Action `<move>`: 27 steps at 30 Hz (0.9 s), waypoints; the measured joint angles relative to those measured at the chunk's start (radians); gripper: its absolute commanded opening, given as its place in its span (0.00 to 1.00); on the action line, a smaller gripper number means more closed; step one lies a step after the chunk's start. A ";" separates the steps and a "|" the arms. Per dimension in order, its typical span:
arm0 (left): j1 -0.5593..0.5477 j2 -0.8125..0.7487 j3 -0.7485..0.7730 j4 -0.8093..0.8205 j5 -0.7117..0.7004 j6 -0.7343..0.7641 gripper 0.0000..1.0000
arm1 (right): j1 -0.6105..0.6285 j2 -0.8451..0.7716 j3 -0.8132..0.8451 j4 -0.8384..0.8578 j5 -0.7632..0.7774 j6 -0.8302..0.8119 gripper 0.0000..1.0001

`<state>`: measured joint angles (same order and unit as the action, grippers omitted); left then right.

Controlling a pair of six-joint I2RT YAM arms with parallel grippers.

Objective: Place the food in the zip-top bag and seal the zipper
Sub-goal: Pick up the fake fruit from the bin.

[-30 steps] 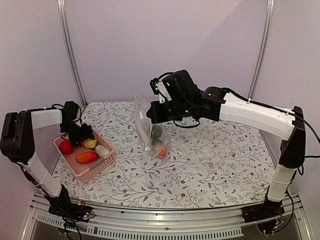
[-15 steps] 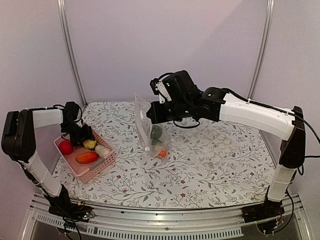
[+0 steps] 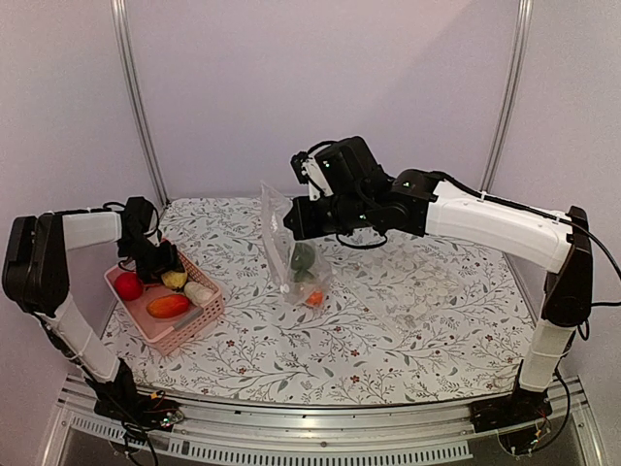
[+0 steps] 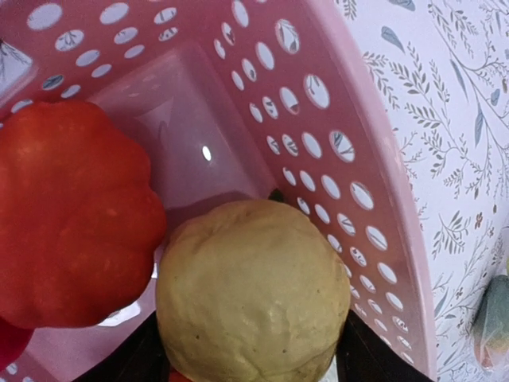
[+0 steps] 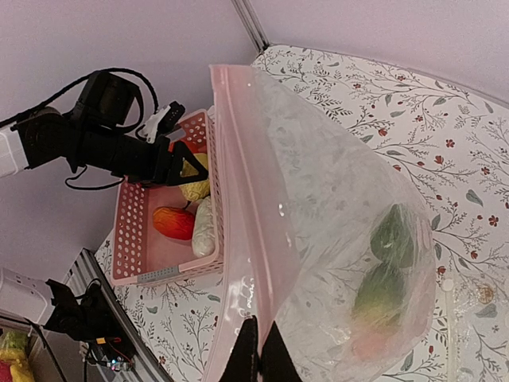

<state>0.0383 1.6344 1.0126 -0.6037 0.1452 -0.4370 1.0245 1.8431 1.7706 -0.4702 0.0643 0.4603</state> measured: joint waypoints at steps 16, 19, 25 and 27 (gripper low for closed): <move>-0.008 -0.363 -0.152 0.058 -0.069 -0.055 0.64 | 0.000 0.000 -0.003 0.003 -0.008 0.000 0.00; -0.035 -0.470 -0.207 0.084 -0.072 -0.069 0.64 | 0.000 0.000 -0.004 0.005 -0.014 0.000 0.00; -0.208 -0.654 -0.205 0.107 -0.044 -0.072 0.63 | 0.000 0.000 -0.004 0.005 -0.015 0.000 0.00; -0.250 -0.689 -0.179 0.114 -0.005 -0.072 0.63 | 0.000 0.000 -0.004 0.005 -0.015 0.000 0.00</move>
<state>-0.2119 0.9459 0.8337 -0.4896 0.1398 -0.5095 1.0241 1.8431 1.7668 -0.4648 0.0490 0.4603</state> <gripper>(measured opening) 0.631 0.005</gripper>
